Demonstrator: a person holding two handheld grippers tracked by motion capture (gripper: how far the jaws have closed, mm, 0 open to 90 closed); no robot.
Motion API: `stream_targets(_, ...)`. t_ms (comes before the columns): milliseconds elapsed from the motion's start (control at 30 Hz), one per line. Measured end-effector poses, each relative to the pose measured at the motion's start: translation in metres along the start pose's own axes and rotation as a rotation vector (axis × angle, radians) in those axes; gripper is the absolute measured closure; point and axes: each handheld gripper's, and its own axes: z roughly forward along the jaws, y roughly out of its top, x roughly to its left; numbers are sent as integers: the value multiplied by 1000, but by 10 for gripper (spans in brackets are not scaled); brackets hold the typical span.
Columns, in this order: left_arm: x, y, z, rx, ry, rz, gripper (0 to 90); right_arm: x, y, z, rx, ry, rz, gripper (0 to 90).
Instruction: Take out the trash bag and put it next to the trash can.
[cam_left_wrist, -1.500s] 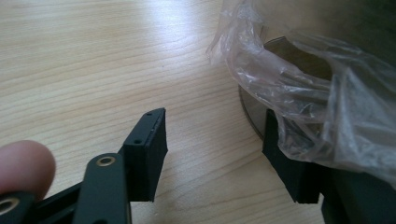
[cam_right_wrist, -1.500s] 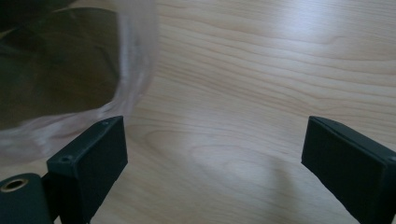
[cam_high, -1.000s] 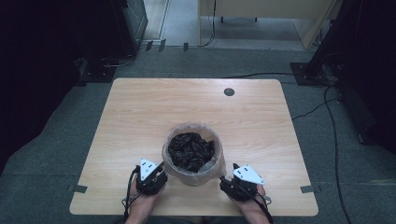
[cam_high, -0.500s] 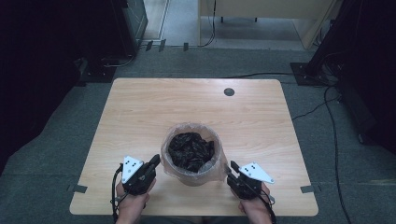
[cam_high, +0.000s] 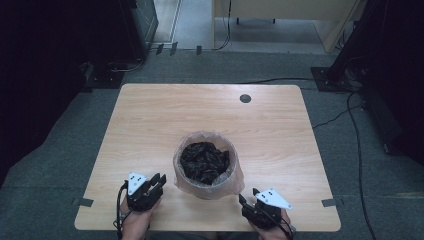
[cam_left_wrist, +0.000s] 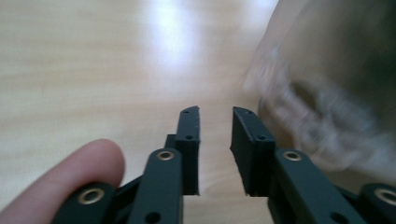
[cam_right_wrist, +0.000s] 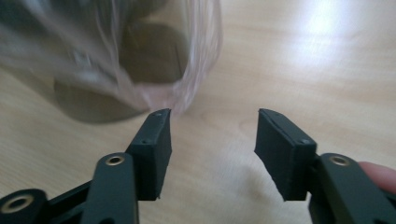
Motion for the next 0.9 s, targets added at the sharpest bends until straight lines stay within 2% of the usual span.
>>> stream_targets(167, -8, -5, 9, 50, 22, 68, 583, 15, -3, 11, 17, -1, -32, 331)
stream_targets(233, -9, -7, 12, 71, 13, 73, 554, 20, 0, 17, 15, -8, -45, 324)
stream_targets(300, -13, -10, 15, 91, 11, 94, 516, 22, 4, 24, 9, -34, -46, 334)
stream_targets(400, -19, -12, 18, 109, 4, 135, 461, 21, 8, 30, -2, -59, -42, 437)
stream_targets(533, -29, -12, 25, 120, 17, 183, 407, 15, 12, 35, -20, -52, -34, 623)
stream_targets(600, -34, -8, 28, 99, 23, 195, 390, 11, 14, 36, -25, -43, -11, 713)
stream_targets(700, -39, -4, 27, 66, 30, 209, 391, 10, 18, 39, -37, -36, -2, 787)
stream_targets(767, -43, -4, 25, 44, 40, 228, 424, 11, 20, 40, -41, -31, -6, 815)
stream_targets(900, -48, -3, 19, -17, 11, 253, 601, 13, 27, 42, -57, -14, -5, 881)
